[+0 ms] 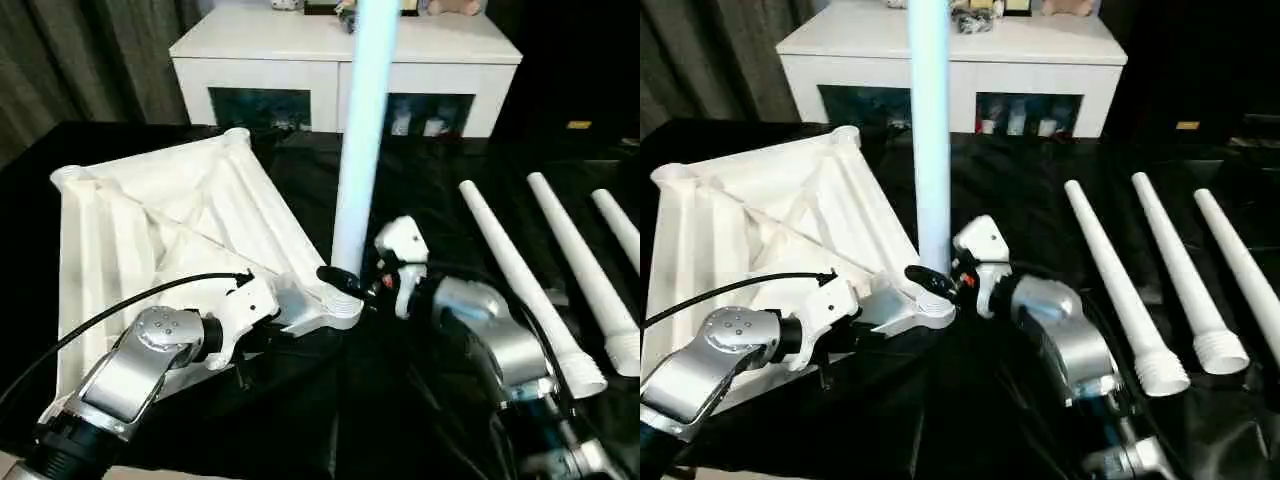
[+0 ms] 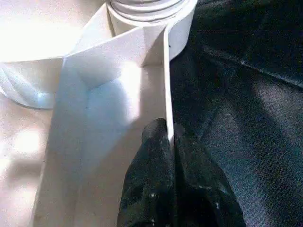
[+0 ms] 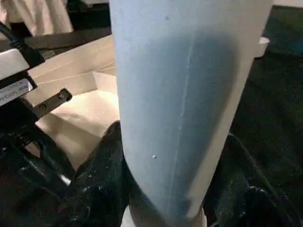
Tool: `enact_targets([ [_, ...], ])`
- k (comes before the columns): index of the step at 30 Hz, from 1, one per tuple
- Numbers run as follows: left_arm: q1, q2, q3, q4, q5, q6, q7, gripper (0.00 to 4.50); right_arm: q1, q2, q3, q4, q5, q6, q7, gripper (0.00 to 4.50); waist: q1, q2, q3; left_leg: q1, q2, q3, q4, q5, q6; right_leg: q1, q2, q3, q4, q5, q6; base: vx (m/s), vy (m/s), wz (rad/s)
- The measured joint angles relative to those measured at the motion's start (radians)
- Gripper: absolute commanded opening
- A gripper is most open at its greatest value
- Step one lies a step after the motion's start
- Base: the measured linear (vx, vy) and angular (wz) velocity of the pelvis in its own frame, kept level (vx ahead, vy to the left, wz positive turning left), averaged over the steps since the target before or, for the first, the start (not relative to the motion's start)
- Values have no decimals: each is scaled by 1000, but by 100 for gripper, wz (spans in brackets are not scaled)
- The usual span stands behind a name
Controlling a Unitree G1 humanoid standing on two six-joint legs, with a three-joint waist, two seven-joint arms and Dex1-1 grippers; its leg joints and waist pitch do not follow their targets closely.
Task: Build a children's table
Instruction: Insert table leg to table base, then rotate leg to tighten
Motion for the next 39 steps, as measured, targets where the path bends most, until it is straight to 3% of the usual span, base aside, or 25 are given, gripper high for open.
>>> enact_targets([
  [11, 0, -6, 0, 1, 9, 4, 5, 0, -9, -15, 9, 13, -3, 9, 26, 183, 1, -5, -4, 1, 0, 0, -1, 0, 0, 0, 0, 0, 0, -2, 3, 0, 0, 0],
  [17, -18, -39, 18, 38, 8, 43, 23, 0, -22, 20, 13, 67, -26, -30, -40, 183, -3, -7, -8, 2, 0, 1, -1, 0, 0, 1, 0, 0, 0, -2, 4, 0, 0, 0],
  [25, -111, -213, 44, 141, 29, 156, 217, 0, -130, 147, -34, 255, -98, -50, -354, 183, -25, -13, -7, 2, -1, 0, -2, 0, 0, 1, -1, 0, -9, -3, 5, 0, 0, 0],
  [28, -158, -294, 47, 186, 56, 208, 306, 0, -177, 196, -81, 340, -101, -51, -493, 183, -27, -14, -7, 1, -1, 0, -3, 0, 0, 2, -1, -1, -19, -3, 5, 0, 0, 0],
  [33, -227, -383, 31, 278, 94, 236, 395, 0, -234, 257, -147, 447, -100, -58, -681, 183, -24, -27, -15, 2, -2, 1, -3, 0, 0, 4, -2, -1, -29, -3, 5, 0, 0, 0],
  [39, -280, -454, 21, 360, 121, 239, 476, 0, -289, 297, -177, 552, -129, -100, -828, 183, -25, -36, -18, 1, -7, 1, -6, 0, 0, 7, -6, -1, -43, -4, 6, 0, 0, 0],
])
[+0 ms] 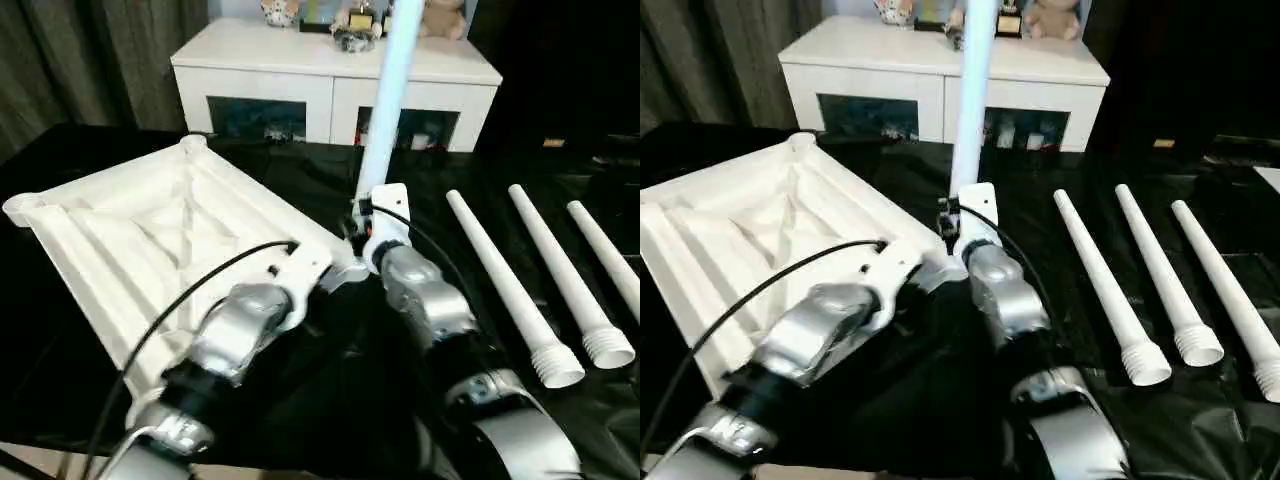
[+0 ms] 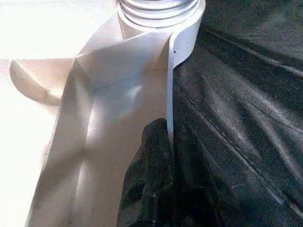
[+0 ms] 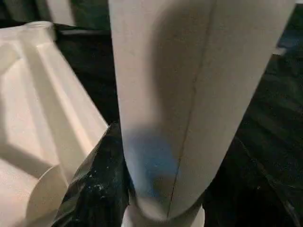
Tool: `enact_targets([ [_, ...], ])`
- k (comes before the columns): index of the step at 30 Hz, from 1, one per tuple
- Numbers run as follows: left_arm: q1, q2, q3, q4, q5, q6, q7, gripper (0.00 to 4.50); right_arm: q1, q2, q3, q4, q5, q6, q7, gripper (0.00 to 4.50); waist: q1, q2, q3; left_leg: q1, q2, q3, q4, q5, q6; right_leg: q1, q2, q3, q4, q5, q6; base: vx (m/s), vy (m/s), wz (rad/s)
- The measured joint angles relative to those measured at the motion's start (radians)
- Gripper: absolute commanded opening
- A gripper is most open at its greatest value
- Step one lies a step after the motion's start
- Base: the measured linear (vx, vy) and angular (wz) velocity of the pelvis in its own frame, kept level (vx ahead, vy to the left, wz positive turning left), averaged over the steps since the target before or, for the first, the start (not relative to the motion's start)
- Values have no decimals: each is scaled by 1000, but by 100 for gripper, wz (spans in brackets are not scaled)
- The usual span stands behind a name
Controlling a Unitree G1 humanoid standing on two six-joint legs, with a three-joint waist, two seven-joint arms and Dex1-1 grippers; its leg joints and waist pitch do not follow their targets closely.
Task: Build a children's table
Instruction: Rotate leg to tighten
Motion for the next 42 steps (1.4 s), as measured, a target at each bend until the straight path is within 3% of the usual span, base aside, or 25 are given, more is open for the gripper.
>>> enact_targets([
  [9, -14, -2, 11, 25, 0, 0, 11, 0, -39, 16, -15, 75, -4, -47, -38, 183, -4, -6, 1, 0, -8, -1, -2, 0, 0, -1, -12, -7, -8, -1, 1, 0, 0, 0],
  [13, -17, -3, 15, 30, 0, -3, 12, 0, -43, 22, -35, 89, -3, -70, -28, 183, -4, -6, 1, -1, -8, -1, -12, 0, 0, 0, -22, -28, -24, -1, 2, 0, 0, 0],
  [14, -17, -1, 14, 28, 0, -5, 11, 0, -39, 25, -45, 85, 5, -79, -5, 239, -4, -6, 1, -1, -8, -1, -15, 0, 0, 1, -24, -31, -27, -1, 2, 0, 0, 0],
  [17, -17, 13, 9, 19, 0, -10, 3, 0, -32, 23, -53, 77, 31, -78, 66, 255, -4, -7, 2, -4, -9, 2, -19, 0, 0, 3, -25, -31, -28, -1, 1, 0, 0, 0],
  [21, -17, 41, 10, -4, 3, -24, -8, 0, 3, 3, -41, 71, 45, -75, 165, 295, -4, -4, 12, -12, -9, 4, -20, 0, 1, -7, -26, -30, -27, 9, -9, 0, 0, 0],
  [26, -15, 62, 10, -26, 6, -32, -26, 0, 12, -25, -33, -10, 52, -51, 251, 338, 1, -7, 17, -12, -5, 6, -24, 8, 12, -12, -26, -33, -21, 31, -10, 0, 0, 0],
  [29, -8, 82, 7, -49, 8, -41, -49, 0, 34, -60, -13, -111, 65, -34, 327, 357, 6, -7, 18, -17, -2, 8, -26, 19, 15, -21, -25, -34, -8, 40, -9, 0, 0, 0],
  [35, 31, 149, -20, -128, 8, -74, -134, 0, 123, -155, 24, -289, 112, 57, 498, 411, 25, -5, 17, -18, 9, 8, -33, 33, 7, -24, -19, -39, -1, 43, -8, 38, -19, 2],
  [39, 104, 233, -41, -213, -17, -156, -255, 0, 215, -314, 86, -435, 124, 117, 687, 441, 34, 1, 16, -17, 11, 8, -31, 34, 6, -20, -18, -40, 6, 27, -10, 13, -4, 0],
  [42, 148, 289, -49, -246, -30, -260, -344, 0, 287, -405, 121, -500, 125, 108, 816, 447, 48, 6, 16, -18, 11, 8, -31, 36, 13, -22, -18, -40, 6, 25, -12, 54, 9, 1],
])
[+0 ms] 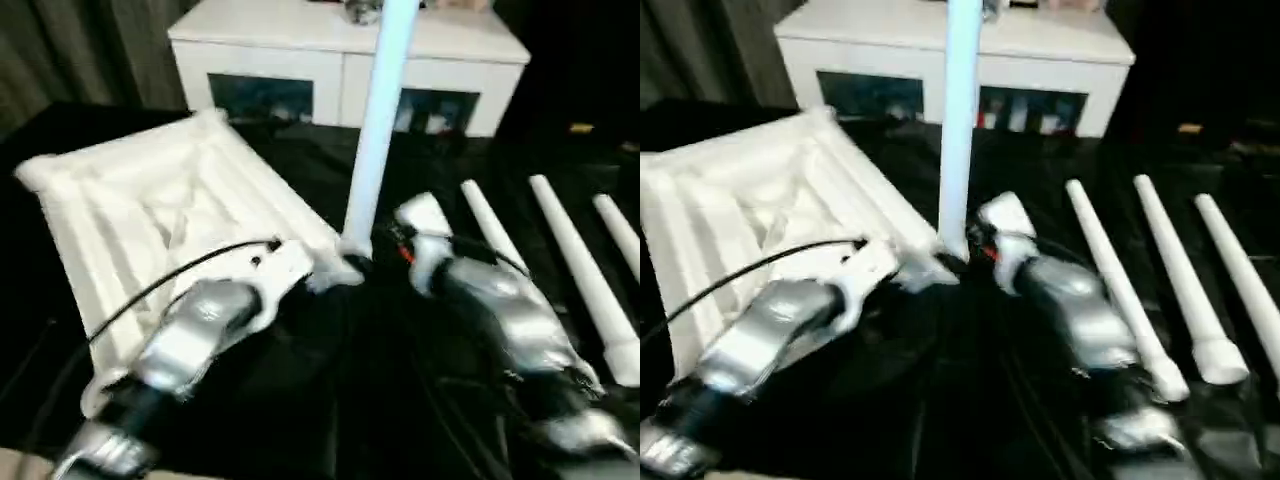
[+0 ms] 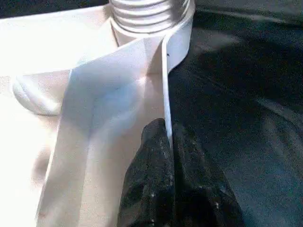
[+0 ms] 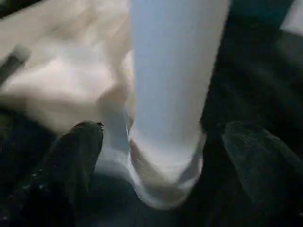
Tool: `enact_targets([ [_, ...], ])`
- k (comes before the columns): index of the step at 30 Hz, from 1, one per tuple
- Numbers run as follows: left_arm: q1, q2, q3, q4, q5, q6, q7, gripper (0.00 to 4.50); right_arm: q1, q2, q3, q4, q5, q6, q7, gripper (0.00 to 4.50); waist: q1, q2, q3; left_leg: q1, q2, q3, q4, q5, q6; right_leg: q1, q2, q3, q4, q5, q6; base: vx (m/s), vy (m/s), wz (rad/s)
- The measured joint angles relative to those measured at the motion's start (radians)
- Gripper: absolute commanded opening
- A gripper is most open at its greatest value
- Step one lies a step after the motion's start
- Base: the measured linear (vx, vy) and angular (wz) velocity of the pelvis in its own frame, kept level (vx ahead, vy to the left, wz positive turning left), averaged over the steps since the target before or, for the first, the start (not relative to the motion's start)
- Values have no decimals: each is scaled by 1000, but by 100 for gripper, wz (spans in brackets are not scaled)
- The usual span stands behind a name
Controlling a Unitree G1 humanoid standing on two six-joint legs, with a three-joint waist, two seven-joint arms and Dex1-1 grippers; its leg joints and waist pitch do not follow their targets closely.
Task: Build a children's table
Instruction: Rotate leg to tighten
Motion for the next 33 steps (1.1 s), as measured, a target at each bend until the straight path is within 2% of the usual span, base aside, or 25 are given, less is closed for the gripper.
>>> enact_targets([
  [3, 31, 23, -5, -39, -7, -29, -50, 0, 34, -30, 15, -45, 3, -6, 63, 447, 7, 3, 1, 0, 0, 0, 2, 0, 0, 0, 0, 0, 1, 0, 0, 0, 0, 0],
  [11, 76, 62, -21, -103, -43, -30, -139, 0, 60, -55, 30, -88, 27, 4, 124, 447, 4, 6, 2, 2, 0, 1, 7, -2, -4, 2, -2, 1, 5, 2, -1, 0, 0, 0],
  [27, 106, 96, -12, -119, -54, -50, -177, 0, 67, -93, 73, -86, -2, 2, 176, 306, 0, 6, 2, 2, 1, 0, 20, -2, -4, 2, -2, 2, 19, 1, -1, 0, 0, 0],
  [33, 107, 98, -11, -119, -56, -50, -183, 0, 67, -97, 76, -85, -11, -9, 188, 274, 1, 6, 2, 1, 1, 0, 20, -2, -4, 2, -2, 2, 19, 1, -1, 0, 0, 0],
])
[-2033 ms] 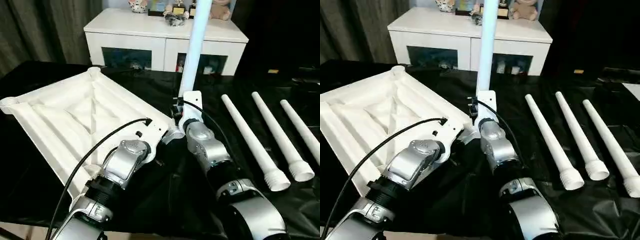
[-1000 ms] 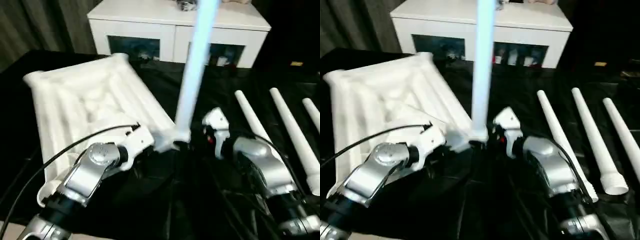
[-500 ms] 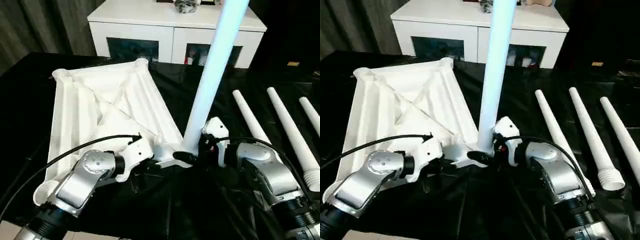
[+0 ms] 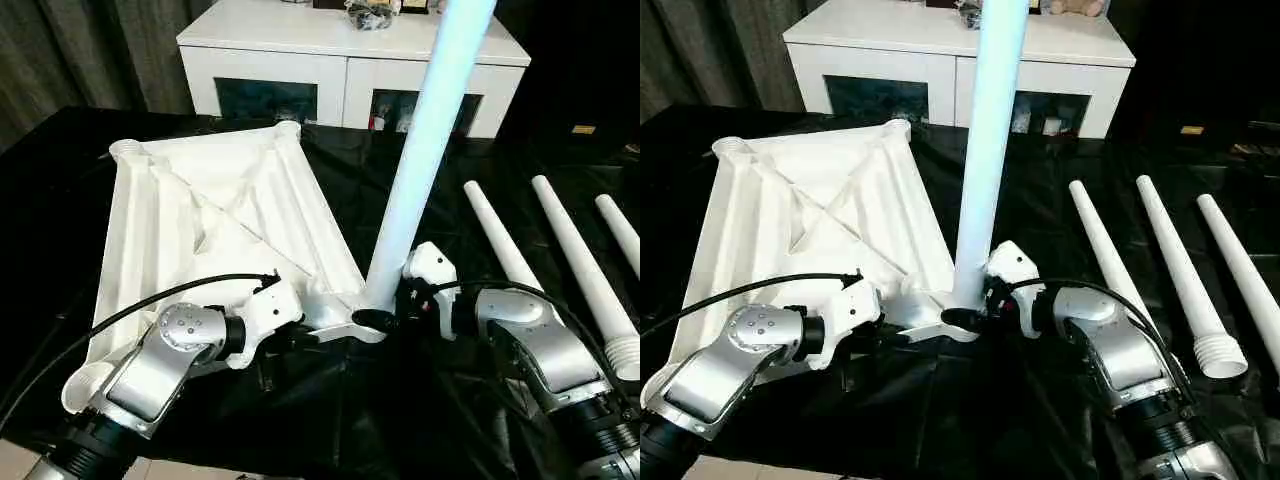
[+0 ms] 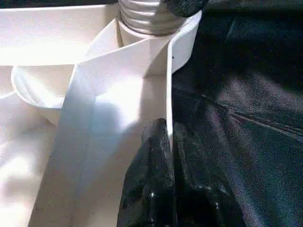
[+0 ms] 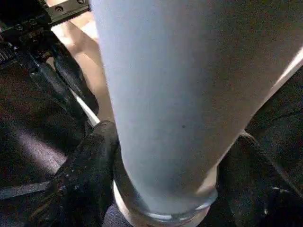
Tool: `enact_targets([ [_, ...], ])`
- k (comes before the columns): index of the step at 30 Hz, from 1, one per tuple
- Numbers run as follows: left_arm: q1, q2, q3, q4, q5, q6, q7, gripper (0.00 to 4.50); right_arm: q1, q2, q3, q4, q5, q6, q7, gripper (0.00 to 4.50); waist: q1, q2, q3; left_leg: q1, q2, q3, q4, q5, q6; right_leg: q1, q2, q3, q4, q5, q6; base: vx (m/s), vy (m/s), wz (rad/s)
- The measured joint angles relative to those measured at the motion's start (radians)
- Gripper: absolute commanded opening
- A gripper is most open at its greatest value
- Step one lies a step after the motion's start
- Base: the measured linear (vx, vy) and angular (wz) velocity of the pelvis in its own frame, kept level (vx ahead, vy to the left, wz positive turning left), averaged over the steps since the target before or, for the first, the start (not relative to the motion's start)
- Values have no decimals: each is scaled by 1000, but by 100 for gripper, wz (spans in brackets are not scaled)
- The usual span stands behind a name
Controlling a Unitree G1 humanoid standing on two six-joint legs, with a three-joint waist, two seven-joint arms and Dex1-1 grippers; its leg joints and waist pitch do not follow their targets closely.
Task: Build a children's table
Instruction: Rotate leg to tighten
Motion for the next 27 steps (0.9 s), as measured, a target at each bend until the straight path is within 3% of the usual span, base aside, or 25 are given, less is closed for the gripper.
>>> enact_targets([
  [7, 2, 0, 2, 0, -2, 4, 2, 0, 0, 13, -1, 4, -1, 4, -8, 264, -2, 0, 0, 0, 0, 0, 1, 0, 0, 0, 0, 0, 1, 0, 0, 0, 0, 0],
  [9, 3, -14, 16, 1, -4, 33, 20, 0, 0, 57, -11, 16, -3, 23, -63, 264, -12, -1, 0, 0, 1, 0, 1, 0, 0, 2, 0, 0, 2, 0, 0, 0, 0, 0],
  [14, -17, -80, 32, 28, 8, 112, 107, 0, -2, 159, -51, 50, -25, 56, -239, 263, -31, 0, -1, 9, 0, 0, 1, 0, 0, 9, 0, 2, 3, -3, 5, 0, 0, 0],
  [20, -110, -264, 54, 154, 40, 222, 304, 0, -67, 343, -122, 162, -104, 86, -605, 263, -43, 7, -4, 16, -3, -1, 1, 0, 0, 14, -1, 2, -3, -5, 8, 0, 0, 0],
  [27, -178, -343, 59, 260, 68, 230, 431, 0, -161, 472, -176, 336, -141, 12, -888, 263, -50, 10, -6, 14, -5, -2, 1, 0, 0, 14, -4, 0, -7, -5, 8, 0, 0, 0],
])
